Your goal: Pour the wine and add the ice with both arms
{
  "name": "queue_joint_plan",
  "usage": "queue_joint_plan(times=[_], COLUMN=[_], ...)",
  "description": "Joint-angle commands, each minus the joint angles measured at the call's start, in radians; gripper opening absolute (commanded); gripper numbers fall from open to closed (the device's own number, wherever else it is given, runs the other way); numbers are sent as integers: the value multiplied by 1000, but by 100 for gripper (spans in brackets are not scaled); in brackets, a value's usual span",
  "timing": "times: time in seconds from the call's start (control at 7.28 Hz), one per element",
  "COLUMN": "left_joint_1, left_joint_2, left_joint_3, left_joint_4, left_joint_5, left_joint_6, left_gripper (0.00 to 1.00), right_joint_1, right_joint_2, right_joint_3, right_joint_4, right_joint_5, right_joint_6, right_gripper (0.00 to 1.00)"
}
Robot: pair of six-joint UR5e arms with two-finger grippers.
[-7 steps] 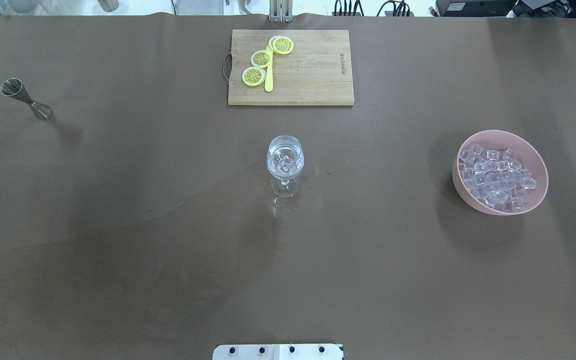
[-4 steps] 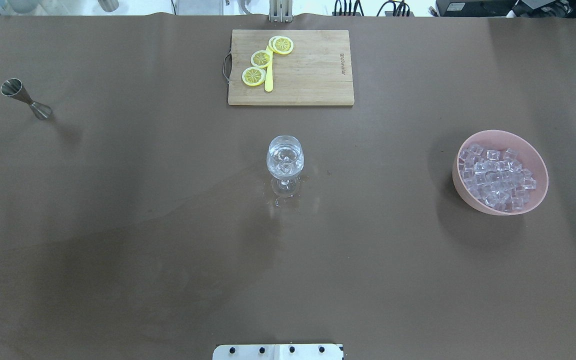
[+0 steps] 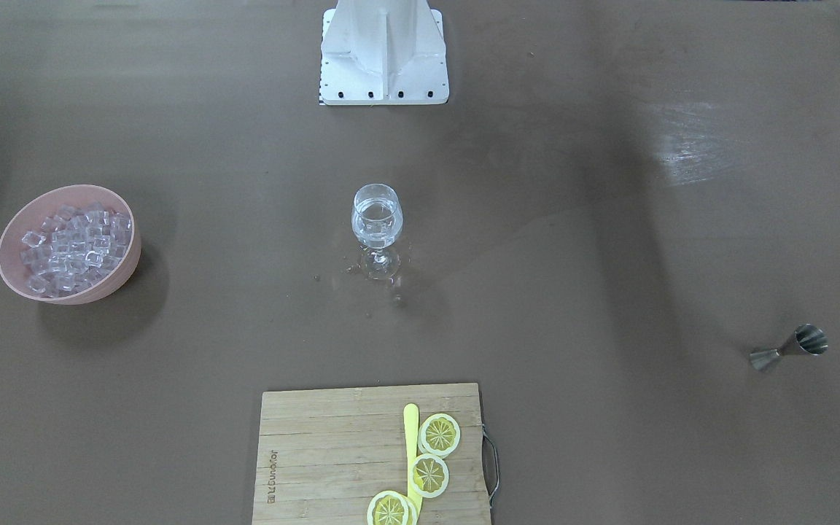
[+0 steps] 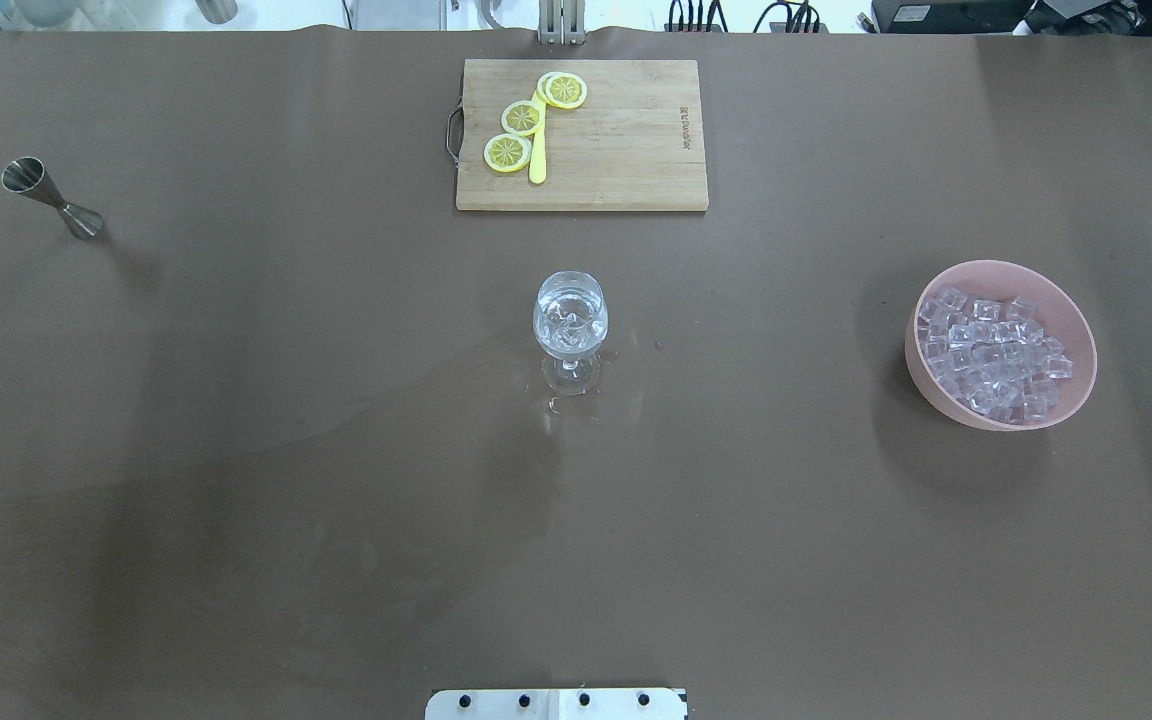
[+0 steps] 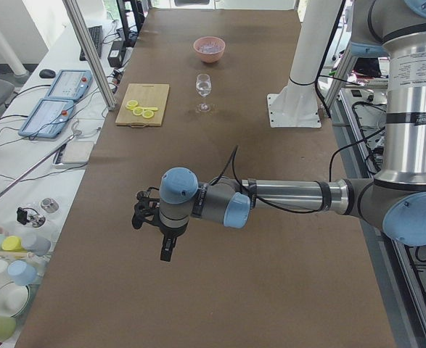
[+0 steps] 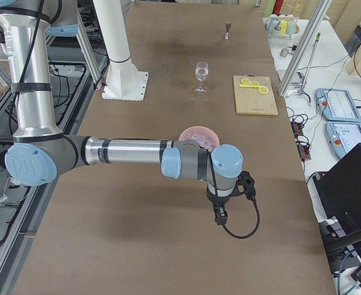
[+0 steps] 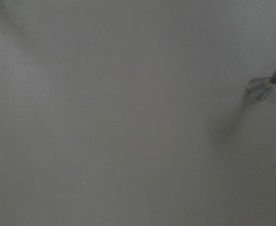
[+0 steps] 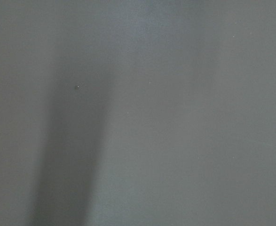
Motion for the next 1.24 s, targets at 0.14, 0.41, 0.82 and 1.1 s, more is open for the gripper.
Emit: queue_joint_plan(times=[0.14,0.41,0.82,1.1], left_joint_1=[0,-3,4,14], left_joint_2=[-9,46,30,24], left_joint_3=[-7,-48,-49,-61], left_joint_4=[-2,-5,0,-3], left_joint_5=[-126,-138,-112,-104], left_joint_6=[-61,-78,-78,-77], left_gripper=[99,99,99,99], right_joint_1=[-3,-13,-15,-13], right_joint_2=[-12,-15,-11,-21], right_joint_3=[64,63,56,60], right_joint_4=[-2,-2,-3,-3], right_joint_5=[-2,6,1,9], right_joint_6=[6,0,-5,-8], right_gripper=[100,100,100,100])
